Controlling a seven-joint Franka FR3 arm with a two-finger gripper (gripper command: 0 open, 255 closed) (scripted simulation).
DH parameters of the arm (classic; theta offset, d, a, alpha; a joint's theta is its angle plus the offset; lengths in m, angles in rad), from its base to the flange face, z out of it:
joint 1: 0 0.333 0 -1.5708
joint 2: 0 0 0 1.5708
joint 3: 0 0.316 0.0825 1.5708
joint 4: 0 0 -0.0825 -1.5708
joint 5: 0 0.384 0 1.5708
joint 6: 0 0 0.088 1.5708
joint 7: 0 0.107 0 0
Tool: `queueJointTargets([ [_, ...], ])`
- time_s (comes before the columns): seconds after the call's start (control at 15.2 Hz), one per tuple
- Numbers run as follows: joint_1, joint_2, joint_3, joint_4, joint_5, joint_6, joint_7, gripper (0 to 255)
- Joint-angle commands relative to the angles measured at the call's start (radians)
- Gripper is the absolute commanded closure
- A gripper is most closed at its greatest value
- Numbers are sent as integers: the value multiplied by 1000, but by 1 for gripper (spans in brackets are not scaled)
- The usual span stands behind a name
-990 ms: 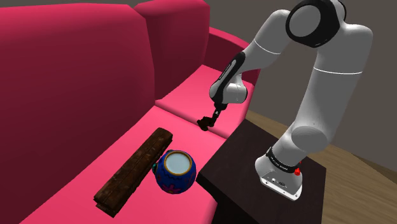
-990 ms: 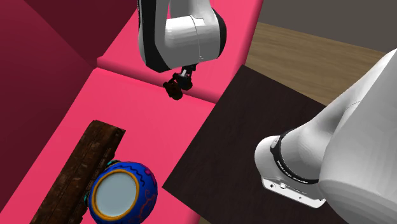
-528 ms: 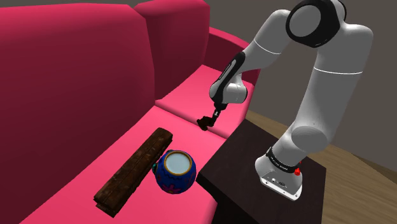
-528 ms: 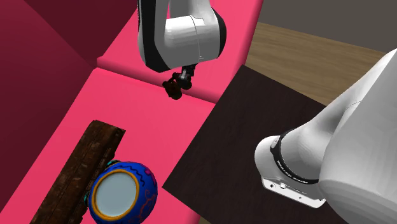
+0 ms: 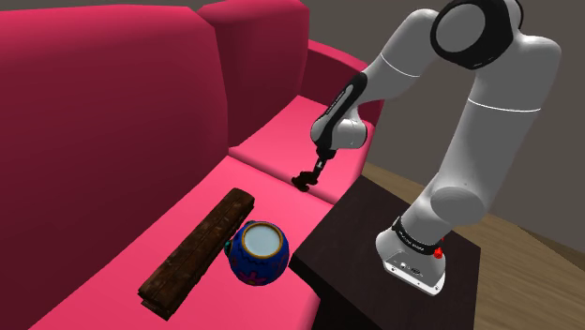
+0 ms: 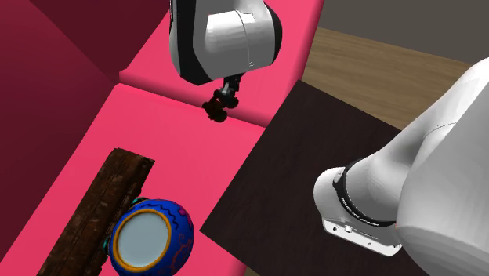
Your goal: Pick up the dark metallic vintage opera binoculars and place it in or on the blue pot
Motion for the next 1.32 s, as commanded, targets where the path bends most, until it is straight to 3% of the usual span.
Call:
queueJointTargets([
  [0.0, 23, -39, -31, -12, -38, -26, 31, 255],
  [0.53, 75, -184, -119, -42, -206, -132, 163, 255],
  [1.25, 65, -371, -145, -46, -381, -301, 299, 255],
])
